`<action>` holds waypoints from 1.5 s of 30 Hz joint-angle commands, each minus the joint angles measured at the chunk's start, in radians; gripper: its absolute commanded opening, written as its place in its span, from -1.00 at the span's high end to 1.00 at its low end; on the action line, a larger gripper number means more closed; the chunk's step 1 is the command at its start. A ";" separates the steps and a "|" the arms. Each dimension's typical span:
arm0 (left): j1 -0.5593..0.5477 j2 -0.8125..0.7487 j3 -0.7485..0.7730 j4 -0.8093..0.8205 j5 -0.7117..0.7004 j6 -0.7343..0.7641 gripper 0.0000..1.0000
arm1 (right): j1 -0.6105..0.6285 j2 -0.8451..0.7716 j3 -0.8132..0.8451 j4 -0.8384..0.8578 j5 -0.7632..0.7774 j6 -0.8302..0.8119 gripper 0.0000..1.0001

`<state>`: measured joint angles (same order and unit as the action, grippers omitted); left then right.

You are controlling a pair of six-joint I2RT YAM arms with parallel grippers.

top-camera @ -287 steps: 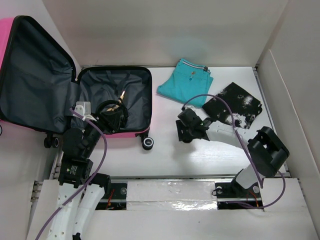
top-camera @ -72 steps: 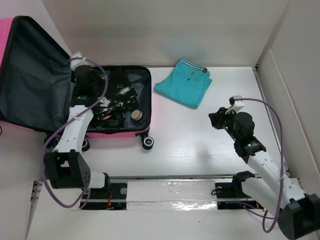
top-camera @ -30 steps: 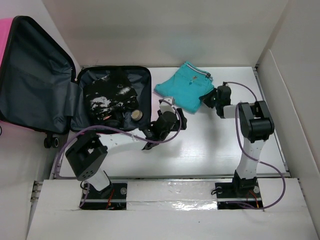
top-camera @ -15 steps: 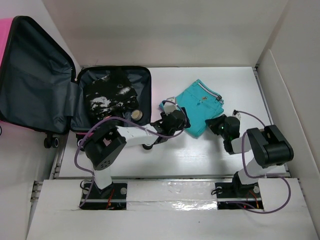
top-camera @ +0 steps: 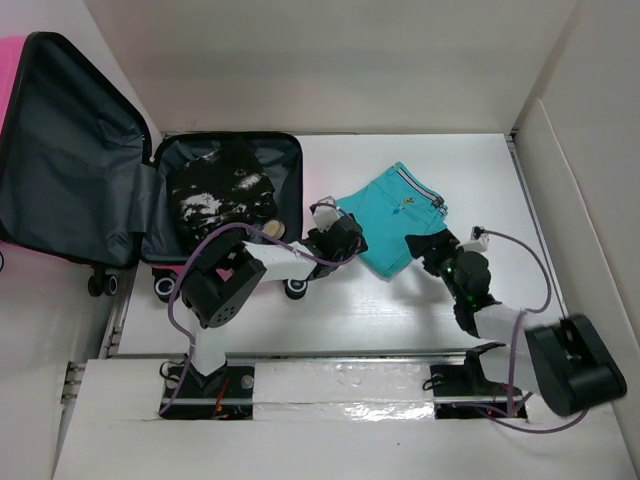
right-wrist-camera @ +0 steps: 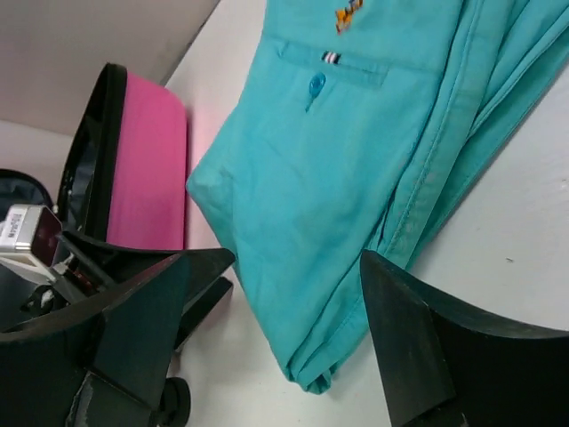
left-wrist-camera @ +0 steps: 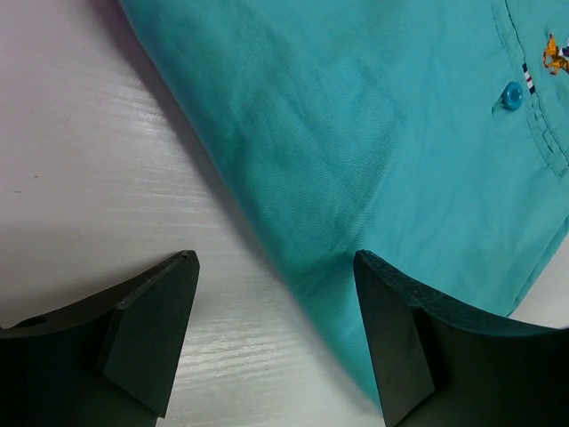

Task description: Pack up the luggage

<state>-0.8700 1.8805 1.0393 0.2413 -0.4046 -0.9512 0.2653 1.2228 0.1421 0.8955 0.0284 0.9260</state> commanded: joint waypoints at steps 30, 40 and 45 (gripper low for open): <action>0.132 0.036 0.323 0.066 0.214 0.380 1.00 | 0.080 -0.829 0.261 -0.710 0.146 -0.516 -0.49; 0.415 -0.033 0.635 -0.241 0.553 0.561 1.00 | 0.060 -0.812 0.232 -0.711 0.143 -0.524 -0.53; 0.596 -0.179 0.534 -0.346 0.535 0.608 1.00 | 0.031 -0.832 0.232 -0.728 0.096 -0.524 -0.54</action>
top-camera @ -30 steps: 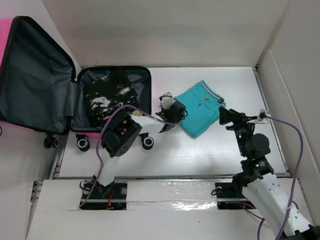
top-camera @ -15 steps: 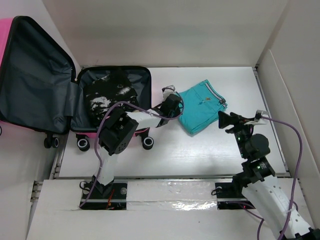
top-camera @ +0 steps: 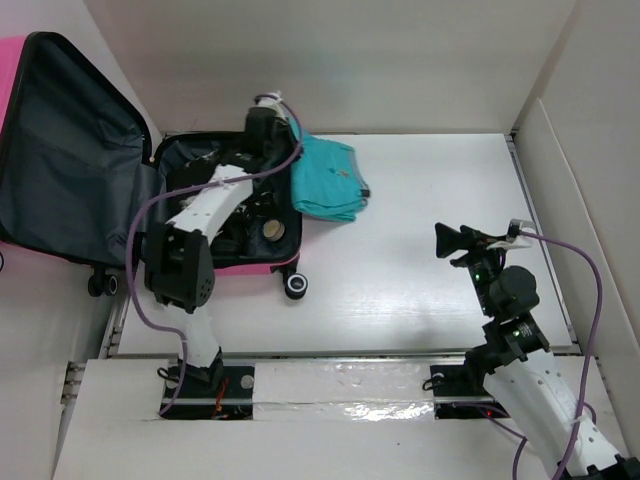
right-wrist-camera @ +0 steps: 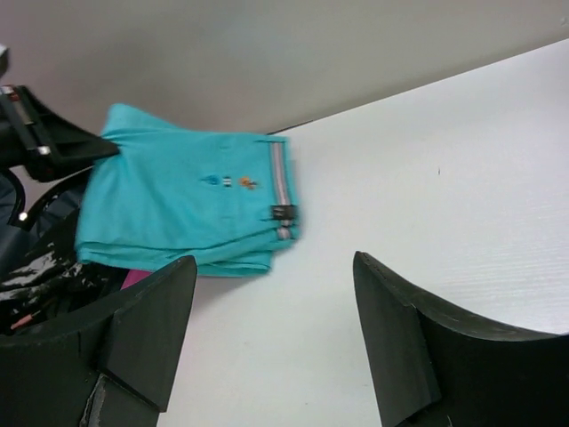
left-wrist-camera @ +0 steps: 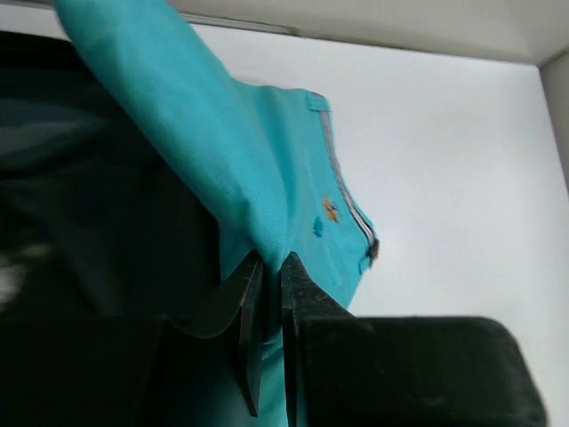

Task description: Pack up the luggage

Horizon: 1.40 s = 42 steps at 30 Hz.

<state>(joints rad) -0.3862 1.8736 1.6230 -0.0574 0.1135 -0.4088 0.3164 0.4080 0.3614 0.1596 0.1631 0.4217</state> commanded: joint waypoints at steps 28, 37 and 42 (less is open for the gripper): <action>0.622 -0.614 -0.560 -0.052 -0.354 0.007 0.04 | -0.020 0.046 0.039 0.038 -0.209 -0.055 -0.11; 0.622 -0.982 -0.643 -0.157 -0.694 0.016 0.63 | -0.020 0.227 0.088 0.064 -0.396 -0.103 1.00; 0.622 -0.995 -0.628 -0.333 -0.975 -0.047 1.00 | -0.011 0.253 0.089 0.090 -0.445 -0.112 1.00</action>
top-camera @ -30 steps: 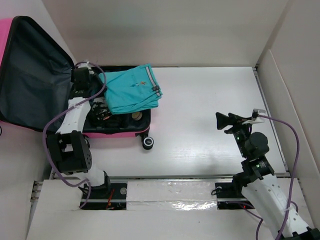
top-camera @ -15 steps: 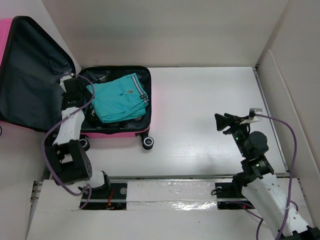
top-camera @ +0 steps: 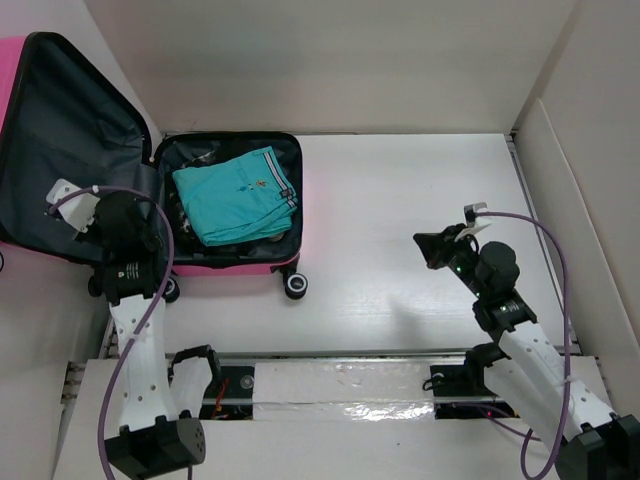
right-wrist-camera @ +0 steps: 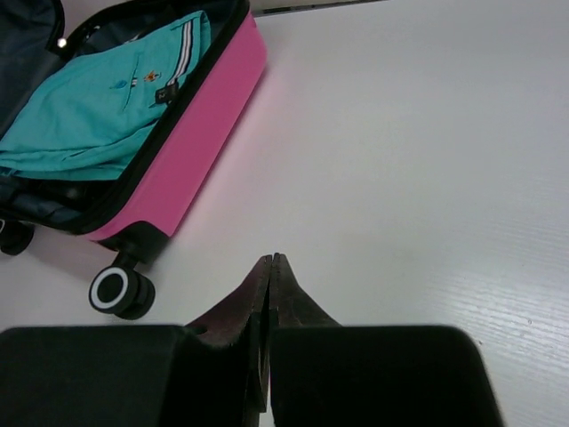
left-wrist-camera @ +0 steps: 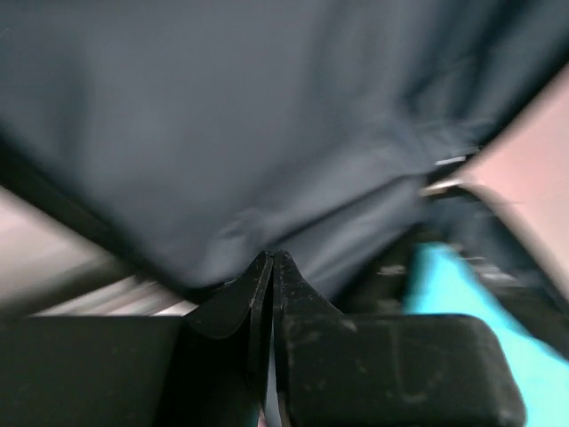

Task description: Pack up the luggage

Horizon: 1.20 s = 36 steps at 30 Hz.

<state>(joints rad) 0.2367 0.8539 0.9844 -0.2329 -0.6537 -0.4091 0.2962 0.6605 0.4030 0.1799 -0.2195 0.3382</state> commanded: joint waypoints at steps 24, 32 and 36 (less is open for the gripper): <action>0.139 0.293 0.226 -0.425 -0.322 -0.105 -0.29 | 0.128 0.048 0.109 0.018 -0.064 -0.119 0.24; 0.139 0.338 0.250 -0.369 -0.334 -0.082 0.19 | 0.175 0.103 0.145 -0.037 0.031 -0.142 0.24; 0.139 0.340 0.264 -0.364 -0.322 -0.082 0.75 | 0.175 0.111 0.145 -0.040 0.054 -0.142 0.23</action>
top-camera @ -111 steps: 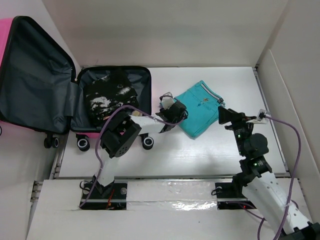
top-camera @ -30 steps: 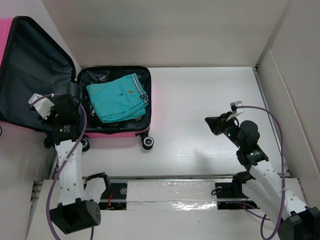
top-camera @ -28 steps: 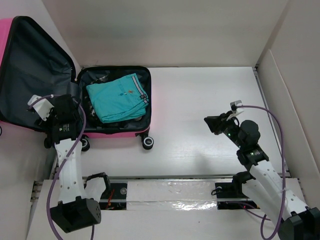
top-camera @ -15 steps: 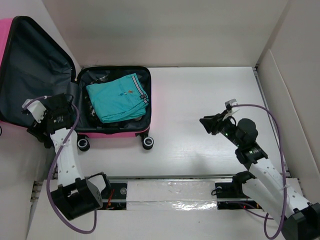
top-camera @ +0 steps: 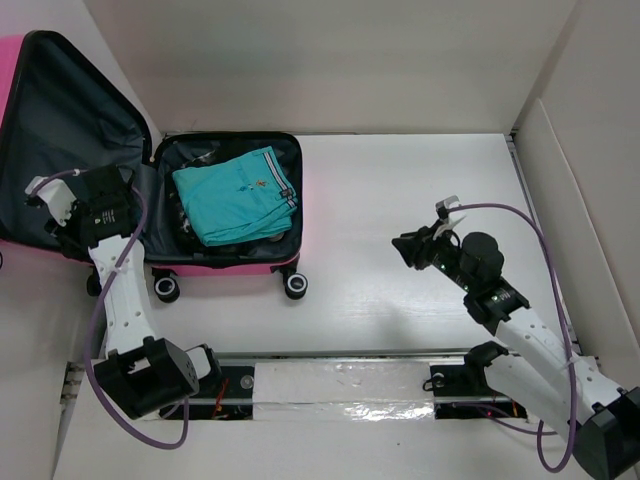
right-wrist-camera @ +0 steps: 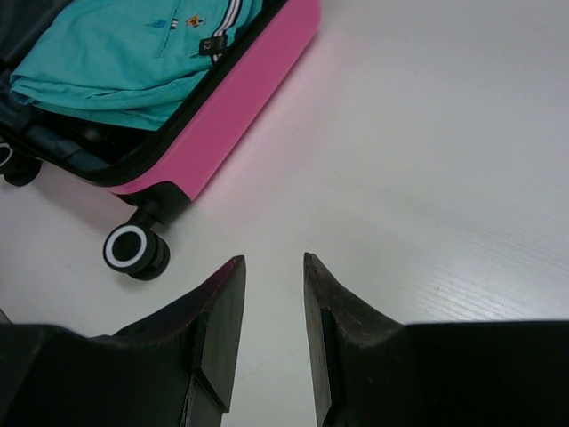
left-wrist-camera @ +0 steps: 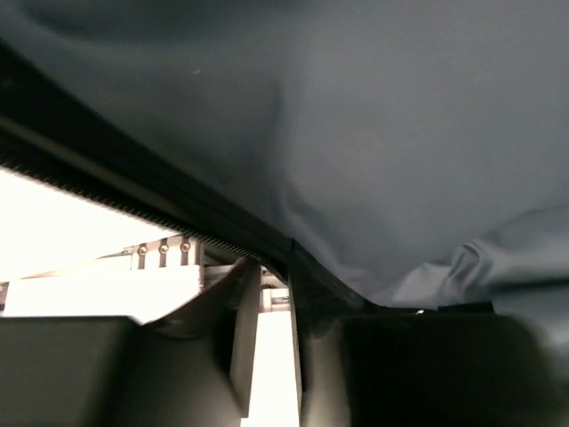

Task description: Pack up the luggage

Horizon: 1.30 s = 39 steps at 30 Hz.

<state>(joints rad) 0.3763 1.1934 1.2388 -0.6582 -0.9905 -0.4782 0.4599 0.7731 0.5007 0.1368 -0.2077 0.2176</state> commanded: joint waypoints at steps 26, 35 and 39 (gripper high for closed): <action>-1.289 0.176 0.043 0.315 -0.304 0.121 1.00 | 0.052 0.195 0.078 0.023 0.120 -0.024 0.23; -1.375 0.304 0.064 -0.061 -0.263 -0.322 0.15 | 0.062 0.192 0.075 0.017 0.162 -0.018 0.18; -1.396 0.201 0.022 -0.045 -0.266 -0.338 -0.07 | 0.062 0.210 0.075 0.026 0.162 -0.017 0.18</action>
<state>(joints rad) -1.0065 1.5063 1.2587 -0.6605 -1.2064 -0.6621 0.5125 0.9718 0.5304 0.1276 -0.0658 0.2123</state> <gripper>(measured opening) 0.529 0.411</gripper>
